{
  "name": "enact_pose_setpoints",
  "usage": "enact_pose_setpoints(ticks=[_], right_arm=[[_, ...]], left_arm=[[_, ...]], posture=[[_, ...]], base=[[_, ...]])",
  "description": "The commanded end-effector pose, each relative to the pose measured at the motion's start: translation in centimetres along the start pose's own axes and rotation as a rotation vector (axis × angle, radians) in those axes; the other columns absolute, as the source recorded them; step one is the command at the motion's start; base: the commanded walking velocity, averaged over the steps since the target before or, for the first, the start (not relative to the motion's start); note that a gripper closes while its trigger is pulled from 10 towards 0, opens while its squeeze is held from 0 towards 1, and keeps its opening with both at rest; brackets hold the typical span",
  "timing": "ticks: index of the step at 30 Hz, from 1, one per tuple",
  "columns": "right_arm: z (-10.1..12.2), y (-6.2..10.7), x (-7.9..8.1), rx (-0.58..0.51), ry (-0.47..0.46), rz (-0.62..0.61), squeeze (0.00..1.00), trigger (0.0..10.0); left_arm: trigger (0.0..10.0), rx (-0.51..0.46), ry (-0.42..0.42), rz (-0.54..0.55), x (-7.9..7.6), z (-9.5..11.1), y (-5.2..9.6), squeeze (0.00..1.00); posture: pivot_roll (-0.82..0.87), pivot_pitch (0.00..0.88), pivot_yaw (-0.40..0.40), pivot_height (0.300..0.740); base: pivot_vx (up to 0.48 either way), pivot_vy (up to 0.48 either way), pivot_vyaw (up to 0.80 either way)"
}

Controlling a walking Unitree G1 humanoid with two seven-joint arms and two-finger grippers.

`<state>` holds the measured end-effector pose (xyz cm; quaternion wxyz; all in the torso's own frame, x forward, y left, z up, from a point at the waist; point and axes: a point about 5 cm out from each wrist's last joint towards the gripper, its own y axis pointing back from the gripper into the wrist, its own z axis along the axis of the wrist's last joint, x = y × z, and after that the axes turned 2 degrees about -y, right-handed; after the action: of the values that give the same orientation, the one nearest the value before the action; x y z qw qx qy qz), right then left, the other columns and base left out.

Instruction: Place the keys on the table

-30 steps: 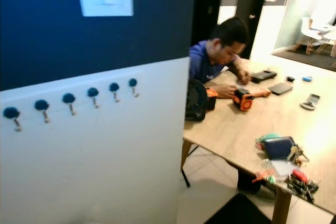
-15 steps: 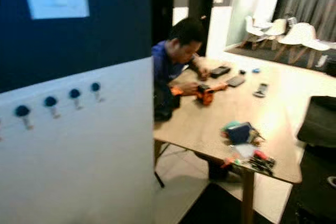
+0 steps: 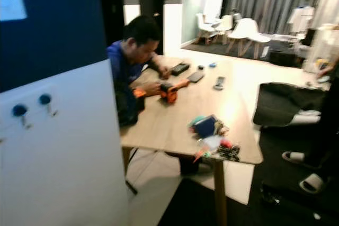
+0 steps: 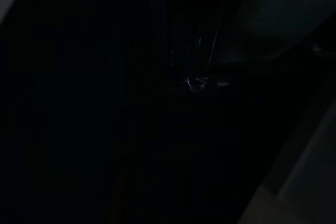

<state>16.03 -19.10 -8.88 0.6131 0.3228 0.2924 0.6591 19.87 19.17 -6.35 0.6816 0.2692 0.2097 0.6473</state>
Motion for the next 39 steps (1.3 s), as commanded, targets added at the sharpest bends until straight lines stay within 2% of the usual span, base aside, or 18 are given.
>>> enact_pose_setpoints(ticks=[1, 14, 29, 39], right_arm=[[-0.35, 0.02, 0.43, 0.009, 0.002, 0.011, 0.00, 10.0], [-0.56, 0.06, 0.57, 0.018, 0.024, 0.027, 0.00, 10.0], [-0.20, -0.01, 0.62, 0.006, 0.044, 0.045, 0.00, 10.0], [-0.26, 0.00, 0.72, 0.003, 0.048, 0.045, 0.00, 10.0]], left_arm=[[10.0, 0.038, 0.005, -0.002, -0.09, -1.07, 0.36, 0.00], [10.0, 0.032, 0.020, 0.004, -0.22, -1.07, 0.36, 0.00], [10.0, 0.015, 0.027, 0.005, -0.46, -0.48, 0.09, 0.00], [10.0, 0.024, 0.016, 0.002, -0.42, -0.46, 0.06, 0.00]], posture=[[0.05, 0.008, -0.010, 0.740], [0.05, 0.012, -0.016, 0.740], [0.05, 0.005, -0.014, 0.740], [0.05, 0.000, -0.013, 0.740]], base=[[0.000, 0.000, -0.78], [0.000, 0.000, -0.77], [0.000, 0.000, 0.00], [0.000, -0.369, 0.00]])
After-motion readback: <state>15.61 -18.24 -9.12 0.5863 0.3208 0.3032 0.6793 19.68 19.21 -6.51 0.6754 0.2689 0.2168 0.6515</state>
